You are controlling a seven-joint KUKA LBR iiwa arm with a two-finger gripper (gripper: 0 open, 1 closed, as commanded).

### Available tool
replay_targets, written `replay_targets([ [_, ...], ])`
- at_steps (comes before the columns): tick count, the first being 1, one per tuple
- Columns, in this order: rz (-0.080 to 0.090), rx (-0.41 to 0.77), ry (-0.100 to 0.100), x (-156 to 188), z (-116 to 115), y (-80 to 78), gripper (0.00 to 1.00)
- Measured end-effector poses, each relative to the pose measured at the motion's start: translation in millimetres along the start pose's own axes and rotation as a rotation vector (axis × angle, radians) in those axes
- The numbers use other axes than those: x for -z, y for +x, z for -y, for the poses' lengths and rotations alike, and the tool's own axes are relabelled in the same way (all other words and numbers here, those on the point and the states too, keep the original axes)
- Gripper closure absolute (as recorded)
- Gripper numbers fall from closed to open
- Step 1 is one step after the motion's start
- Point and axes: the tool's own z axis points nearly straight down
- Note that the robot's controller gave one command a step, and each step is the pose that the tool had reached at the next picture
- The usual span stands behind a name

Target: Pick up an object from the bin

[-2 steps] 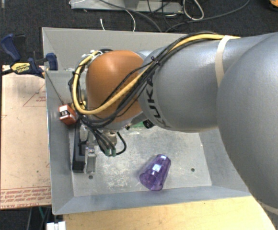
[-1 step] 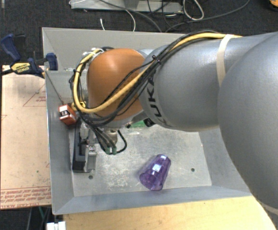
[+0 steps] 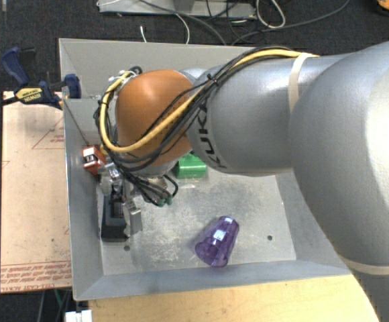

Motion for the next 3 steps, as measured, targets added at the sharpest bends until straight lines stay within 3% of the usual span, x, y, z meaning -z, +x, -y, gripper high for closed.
replay_targets([
  [1,-0.005,0.286,-0.001,-14.4,0.6,4.7,0.00],
  [2,0.002,0.552,-0.001,-30.9,6.2,-22.0,0.00],
  [3,0.000,0.750,0.007,-73.0,7.1,-14.3,0.00],
])
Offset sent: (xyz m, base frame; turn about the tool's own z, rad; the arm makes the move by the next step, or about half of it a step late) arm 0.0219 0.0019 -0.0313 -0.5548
